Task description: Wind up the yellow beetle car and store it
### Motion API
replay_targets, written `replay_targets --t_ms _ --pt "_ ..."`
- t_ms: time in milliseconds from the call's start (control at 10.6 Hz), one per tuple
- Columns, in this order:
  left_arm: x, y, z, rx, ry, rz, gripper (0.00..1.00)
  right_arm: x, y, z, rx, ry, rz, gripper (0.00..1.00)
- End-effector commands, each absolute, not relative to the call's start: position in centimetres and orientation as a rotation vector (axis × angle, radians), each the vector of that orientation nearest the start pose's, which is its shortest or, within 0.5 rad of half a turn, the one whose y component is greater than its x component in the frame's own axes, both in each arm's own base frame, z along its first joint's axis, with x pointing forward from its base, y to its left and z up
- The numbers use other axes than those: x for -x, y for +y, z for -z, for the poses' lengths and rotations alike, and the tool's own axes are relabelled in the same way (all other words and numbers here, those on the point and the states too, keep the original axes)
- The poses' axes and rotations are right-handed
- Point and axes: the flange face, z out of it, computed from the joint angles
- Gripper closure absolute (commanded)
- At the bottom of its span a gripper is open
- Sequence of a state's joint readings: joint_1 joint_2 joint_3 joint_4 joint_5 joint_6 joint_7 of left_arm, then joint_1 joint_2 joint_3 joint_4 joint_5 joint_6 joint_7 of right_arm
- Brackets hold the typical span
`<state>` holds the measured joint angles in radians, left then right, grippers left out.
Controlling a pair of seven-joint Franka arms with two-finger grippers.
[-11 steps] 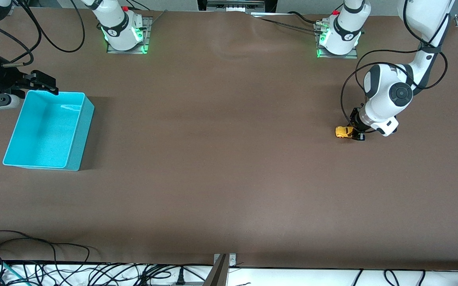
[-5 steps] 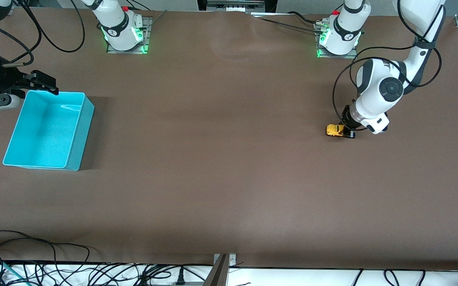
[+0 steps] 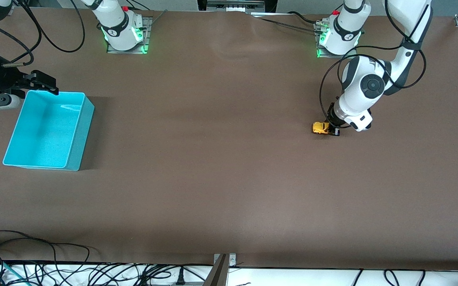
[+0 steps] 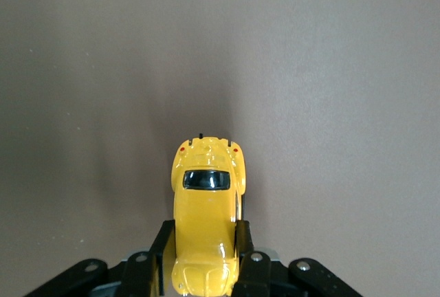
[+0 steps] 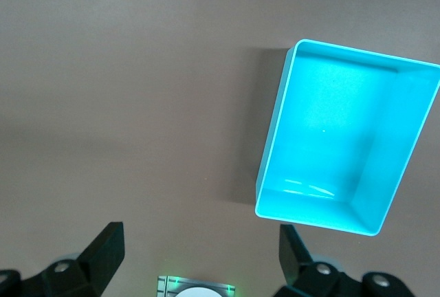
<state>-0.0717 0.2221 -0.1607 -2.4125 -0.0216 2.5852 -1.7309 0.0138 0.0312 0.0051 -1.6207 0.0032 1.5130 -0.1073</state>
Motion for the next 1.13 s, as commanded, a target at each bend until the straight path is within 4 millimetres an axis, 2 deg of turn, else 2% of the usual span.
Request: replay_targets --t_ms 0,283,566,754,1037 --pt "-49.0 -12.2 -21.4 2.232 -2.189 -0.106 1.00 -55.3 1.1 -58.4 3.133 -0.192 -0.222 0.00" --pt "-49.6 -12.0 -20.4 2.198 -2.253 -0.102 1.00 -55.3 1.1 -58.4 3.133 -0.192 -0.222 0.00" --pt "-49.8 -10.7 -19.3 2.180 -2.268 -0.101 1.00 -55.3 1.1 -58.4 3.133 -0.190 -0.222 0.00" --pt "-50.0 -8.8 -18.7 2.164 -2.265 -0.095 1.00 -55.3 1.1 -58.4 3.133 -0.192 -0.222 0.00" --pt "-50.5 -4.4 -18.2 2.154 -2.238 -0.048 1.00 -55.3 1.1 -58.4 3.133 -0.192 -0.222 0.00"
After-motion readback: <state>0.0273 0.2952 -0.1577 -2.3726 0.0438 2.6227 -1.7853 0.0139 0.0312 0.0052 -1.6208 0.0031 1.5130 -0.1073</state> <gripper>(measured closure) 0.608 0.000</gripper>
